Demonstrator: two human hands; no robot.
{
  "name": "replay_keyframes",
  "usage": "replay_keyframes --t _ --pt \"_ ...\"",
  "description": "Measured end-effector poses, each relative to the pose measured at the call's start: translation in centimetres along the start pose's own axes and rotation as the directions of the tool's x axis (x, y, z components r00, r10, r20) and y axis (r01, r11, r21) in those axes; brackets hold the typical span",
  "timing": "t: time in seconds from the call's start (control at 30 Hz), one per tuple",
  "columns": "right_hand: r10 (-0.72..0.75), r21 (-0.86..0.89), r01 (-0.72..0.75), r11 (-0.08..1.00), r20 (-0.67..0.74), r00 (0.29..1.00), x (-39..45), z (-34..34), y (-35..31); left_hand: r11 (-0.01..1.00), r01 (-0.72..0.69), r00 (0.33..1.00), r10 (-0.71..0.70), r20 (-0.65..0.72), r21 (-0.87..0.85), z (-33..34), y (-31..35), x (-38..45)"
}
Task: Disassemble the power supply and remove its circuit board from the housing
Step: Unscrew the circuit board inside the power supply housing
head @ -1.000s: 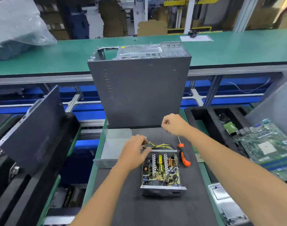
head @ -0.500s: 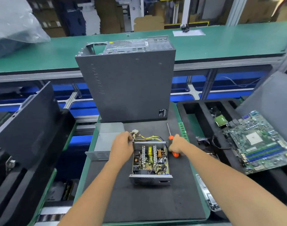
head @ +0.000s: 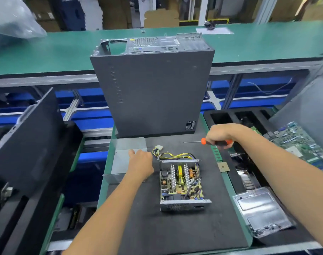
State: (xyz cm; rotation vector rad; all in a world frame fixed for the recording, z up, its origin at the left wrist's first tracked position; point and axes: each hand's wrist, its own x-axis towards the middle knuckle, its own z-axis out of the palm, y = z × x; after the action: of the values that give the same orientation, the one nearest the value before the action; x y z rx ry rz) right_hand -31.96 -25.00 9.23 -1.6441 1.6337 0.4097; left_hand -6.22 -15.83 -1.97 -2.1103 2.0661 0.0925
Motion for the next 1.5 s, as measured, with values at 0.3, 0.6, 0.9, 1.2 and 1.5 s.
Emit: replay_keyframes --t 0.3,0.6,0.9,1.2,1.5 --pt "-0.263 -0.368 0.264 0.892 0.054 0.963 -5.0 -2.6 -7.7 0.983 -0.111 0.984 0.13 0.125 -0.144 0.6 0.8 1.1" --pt "-0.377 -0.585 0.408 0.701 0.182 0.908 -3.2 3.7 -11.6 0.871 0.093 0.996 -0.085 0.04 -0.483 -0.8 -1.6 0.8" --pt "-0.454 -0.678 0.414 0.608 0.131 0.881 -1.2 7.0 -13.0 0.95 0.009 1.0 -0.006 0.013 -0.312 -1.5 -0.1 0.4" --pt "-0.499 -0.642 0.445 0.625 0.11 0.86 -1.4 6.6 -13.6 0.968 0.028 0.959 0.045 0.28 -0.251 -0.6 1.1 1.6" --pt "-0.47 -0.626 0.432 0.649 0.116 0.875 -2.0 5.4 -12.3 0.89 -0.076 0.959 0.189 0.211 -0.45 0.0 1.4 2.3"
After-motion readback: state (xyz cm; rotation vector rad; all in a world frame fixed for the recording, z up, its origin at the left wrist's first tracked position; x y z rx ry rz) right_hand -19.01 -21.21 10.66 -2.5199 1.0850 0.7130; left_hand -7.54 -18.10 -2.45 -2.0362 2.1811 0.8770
